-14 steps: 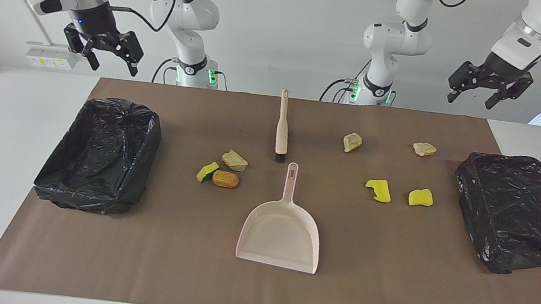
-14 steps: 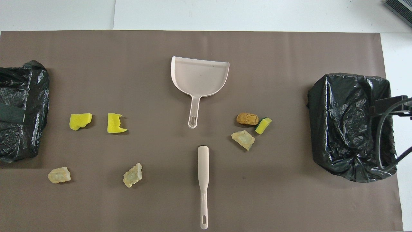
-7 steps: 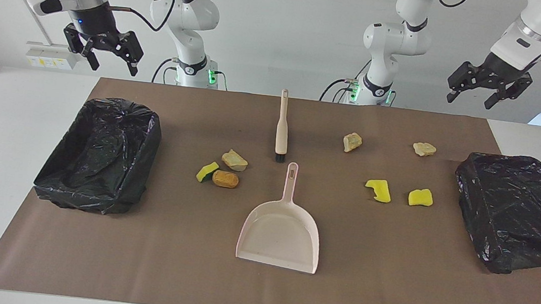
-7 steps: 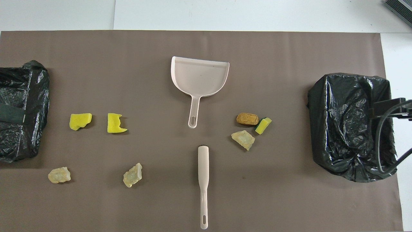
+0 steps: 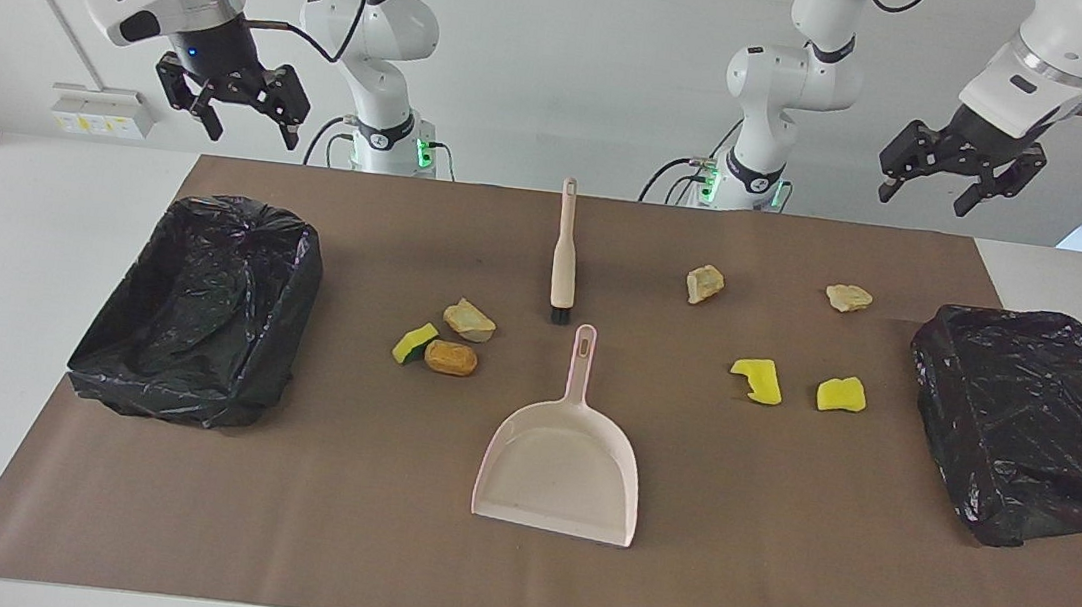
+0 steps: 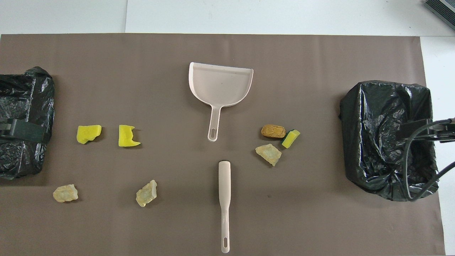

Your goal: Sweep and dump trash in bin

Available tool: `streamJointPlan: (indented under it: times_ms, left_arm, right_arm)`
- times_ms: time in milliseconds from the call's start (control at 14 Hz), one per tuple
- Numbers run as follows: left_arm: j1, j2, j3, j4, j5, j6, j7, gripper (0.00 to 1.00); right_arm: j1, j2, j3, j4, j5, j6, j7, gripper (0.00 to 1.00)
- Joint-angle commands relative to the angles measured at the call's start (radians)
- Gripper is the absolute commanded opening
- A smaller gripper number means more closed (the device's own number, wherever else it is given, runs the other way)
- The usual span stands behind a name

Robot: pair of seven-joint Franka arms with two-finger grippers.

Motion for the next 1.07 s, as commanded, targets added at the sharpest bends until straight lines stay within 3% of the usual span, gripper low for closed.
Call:
streamJointPlan:
  times_ms: [0,215,501,644,787,1002]
  left_arm:
    - [-0.071,-0.107,-0.056,-0.202,0.005,0.116,-0.114,1.00]
    - [-0.194,-0.199,-0.059,-0.415,-0.001,0.241,-0.209,1.00]
    - [-0.399,-0.215,-0.059,-0.596,-0.001,0.410,-0.398,1.00]
    - [-0.493,-0.206,-0.061,-0.672,-0.004,0.498,-0.484,1.00]
    - [-0.596,-0.198,-0.061,-0.759,-0.006,0.602,-0.590,1.00]
    - [-0.740,-0.091,-0.061,-0.810,-0.012,0.778,-0.722,1.00]
  right_arm:
    - [0.038,0.086,0.004,0.065,-0.001,0.045,0.047,1.00]
    - [0.061,0.172,0.022,0.104,0.005,0.142,0.131,1.00]
    - [0.128,0.368,0.049,0.174,0.005,0.283,0.326,1.00]
    - [0.165,0.515,0.065,0.304,0.017,0.300,0.412,1.00]
    - [0.231,0.603,0.067,0.336,0.028,0.374,0.512,1.00]
    - [0.304,0.708,0.075,0.398,0.074,0.426,0.642,1.00]
